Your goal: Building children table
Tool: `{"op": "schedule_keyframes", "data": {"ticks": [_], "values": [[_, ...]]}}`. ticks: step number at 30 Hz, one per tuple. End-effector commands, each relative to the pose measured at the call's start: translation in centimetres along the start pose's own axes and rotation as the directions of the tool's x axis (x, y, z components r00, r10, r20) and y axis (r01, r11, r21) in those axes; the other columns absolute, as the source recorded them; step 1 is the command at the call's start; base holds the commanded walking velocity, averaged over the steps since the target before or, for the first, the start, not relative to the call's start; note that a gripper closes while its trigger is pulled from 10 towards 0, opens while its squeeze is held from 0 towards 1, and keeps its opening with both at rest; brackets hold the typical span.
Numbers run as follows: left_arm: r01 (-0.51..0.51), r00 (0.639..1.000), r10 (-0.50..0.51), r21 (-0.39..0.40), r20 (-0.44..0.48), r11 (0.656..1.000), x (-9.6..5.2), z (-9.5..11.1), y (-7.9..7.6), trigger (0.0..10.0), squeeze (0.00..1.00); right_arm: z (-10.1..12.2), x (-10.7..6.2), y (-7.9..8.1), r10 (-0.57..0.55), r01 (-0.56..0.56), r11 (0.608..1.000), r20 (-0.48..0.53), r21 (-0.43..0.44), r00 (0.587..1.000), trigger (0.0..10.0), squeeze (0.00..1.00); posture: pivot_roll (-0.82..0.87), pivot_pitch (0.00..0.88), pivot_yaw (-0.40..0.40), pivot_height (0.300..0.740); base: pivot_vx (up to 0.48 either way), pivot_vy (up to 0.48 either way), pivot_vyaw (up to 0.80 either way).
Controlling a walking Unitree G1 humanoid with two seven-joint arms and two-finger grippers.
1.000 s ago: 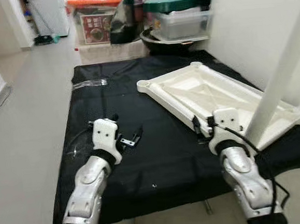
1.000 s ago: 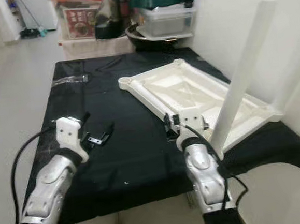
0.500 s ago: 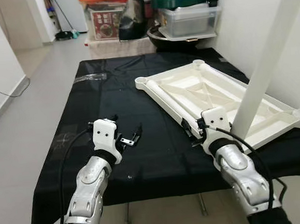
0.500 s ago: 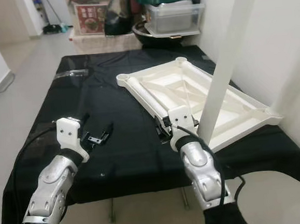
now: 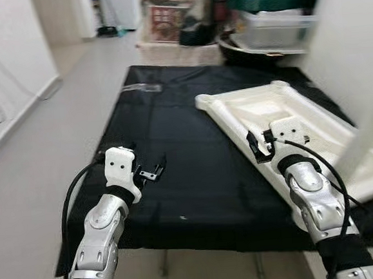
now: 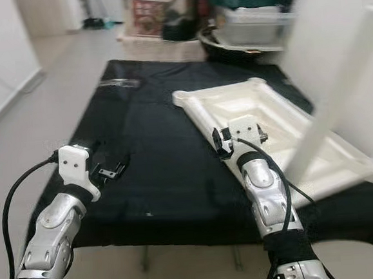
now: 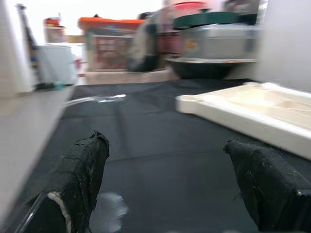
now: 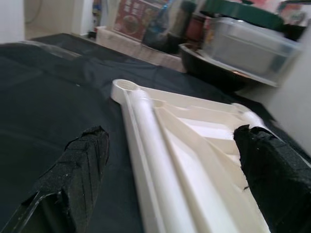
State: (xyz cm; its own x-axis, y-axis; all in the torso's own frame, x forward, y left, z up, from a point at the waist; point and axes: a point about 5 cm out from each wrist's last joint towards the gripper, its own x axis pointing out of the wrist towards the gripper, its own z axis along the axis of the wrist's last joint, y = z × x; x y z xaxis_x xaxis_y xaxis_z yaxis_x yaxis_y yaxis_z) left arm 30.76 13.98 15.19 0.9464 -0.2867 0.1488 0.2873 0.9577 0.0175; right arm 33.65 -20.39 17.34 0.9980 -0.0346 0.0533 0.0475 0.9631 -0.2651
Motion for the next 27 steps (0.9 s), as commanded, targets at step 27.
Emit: {"op": "schedule_keyframes", "data": {"ticks": [27], "values": [[0.012,1.0,-0.012,-0.003,-0.006,1.0,0.2,0.1,0.0,10.0,0.0,-0.3,-0.9,6.4,0.154,-0.155,0.985,0.009,0.072,0.988,10.0,0.0,0.1,0.0,-0.071,0.74,0.0,0.0,0.36]]}}
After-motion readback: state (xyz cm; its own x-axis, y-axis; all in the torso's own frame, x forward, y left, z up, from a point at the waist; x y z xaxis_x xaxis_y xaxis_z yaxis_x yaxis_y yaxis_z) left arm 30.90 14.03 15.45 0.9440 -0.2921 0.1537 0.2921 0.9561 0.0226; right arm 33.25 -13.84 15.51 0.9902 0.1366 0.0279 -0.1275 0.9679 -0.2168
